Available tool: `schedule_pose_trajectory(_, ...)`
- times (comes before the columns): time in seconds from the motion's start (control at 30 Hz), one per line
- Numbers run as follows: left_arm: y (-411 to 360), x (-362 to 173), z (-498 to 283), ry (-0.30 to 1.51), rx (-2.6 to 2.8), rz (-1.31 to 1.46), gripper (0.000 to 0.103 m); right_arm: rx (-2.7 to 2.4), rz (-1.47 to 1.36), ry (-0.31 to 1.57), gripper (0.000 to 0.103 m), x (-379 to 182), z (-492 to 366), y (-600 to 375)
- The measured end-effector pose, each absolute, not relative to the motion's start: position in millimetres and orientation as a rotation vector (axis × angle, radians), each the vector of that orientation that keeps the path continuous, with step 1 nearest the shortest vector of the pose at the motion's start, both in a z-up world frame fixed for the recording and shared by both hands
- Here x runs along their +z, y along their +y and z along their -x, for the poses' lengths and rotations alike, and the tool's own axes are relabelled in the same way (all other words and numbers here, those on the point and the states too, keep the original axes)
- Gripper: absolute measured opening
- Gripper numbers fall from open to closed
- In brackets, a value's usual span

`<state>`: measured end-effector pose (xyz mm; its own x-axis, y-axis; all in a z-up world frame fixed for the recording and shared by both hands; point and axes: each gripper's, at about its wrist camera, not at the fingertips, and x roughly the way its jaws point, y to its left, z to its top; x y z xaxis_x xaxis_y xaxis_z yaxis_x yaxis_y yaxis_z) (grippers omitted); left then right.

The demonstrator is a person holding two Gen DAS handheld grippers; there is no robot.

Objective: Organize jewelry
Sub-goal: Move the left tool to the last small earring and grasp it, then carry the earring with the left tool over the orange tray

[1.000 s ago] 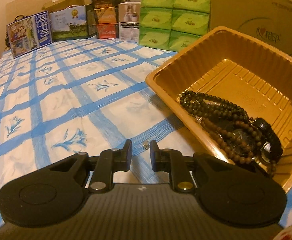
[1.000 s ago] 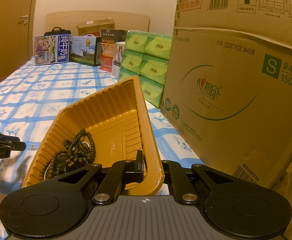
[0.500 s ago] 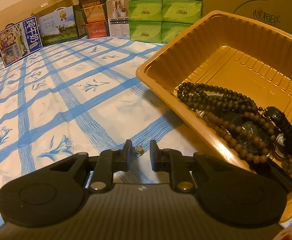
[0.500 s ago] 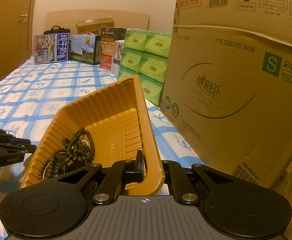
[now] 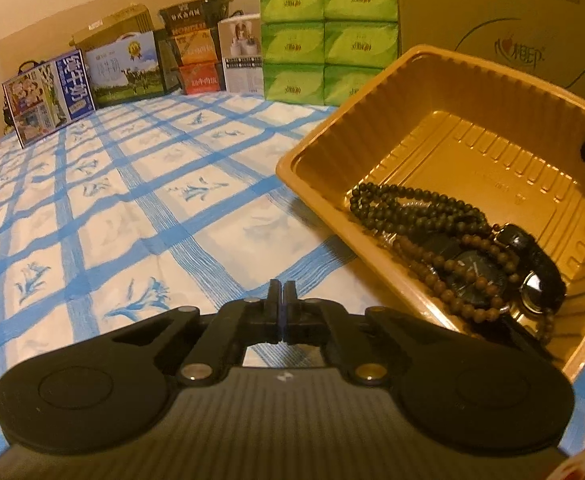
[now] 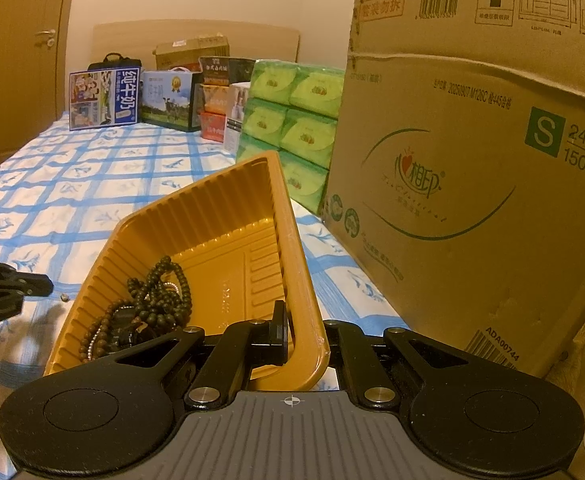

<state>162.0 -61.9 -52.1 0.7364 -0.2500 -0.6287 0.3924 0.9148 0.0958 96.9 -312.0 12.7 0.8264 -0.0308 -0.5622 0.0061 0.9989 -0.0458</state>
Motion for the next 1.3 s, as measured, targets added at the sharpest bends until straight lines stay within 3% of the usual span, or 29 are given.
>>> schedule_pose_trajectory(0.2,-63,-55,-161,0.659,-0.356,-0.249,0.003,-0.019,0.044,0.595,0.005,14,-96,-310)
schedule_pose_trajectory(0.23,-63,-57,-162,0.656,-0.358,-0.254,0.008,-0.019,0.046,0.595,0.005,14,-96,-310)
schedule_pose_trajectory(0.27,-65,-59,-163,0.653,-0.356,-0.262,0.019,-0.019,0.047,0.596,0.005,13,-96,-310)
schedule_pose_trajectory(0.33,-67,-65,-166,0.654,-0.350,-0.269,0.024,-0.021,0.044,0.598,0.005,13,-96,-310)
schedule_pose_trajectory(0.53,-71,-75,-179,0.669,-0.356,-0.262,0.023,-0.023,0.044,0.600,0.005,13,-97,-311)
schedule_pose_trajectory(0.67,-73,-79,-185,0.684,-0.353,-0.270,0.007,-0.023,0.041,0.603,0.005,12,-97,-313)
schedule_pose_trajectory(1.3,-74,-35,-146,0.655,-0.381,-0.192,0.007,-0.020,0.045,0.601,0.005,12,-96,-313)
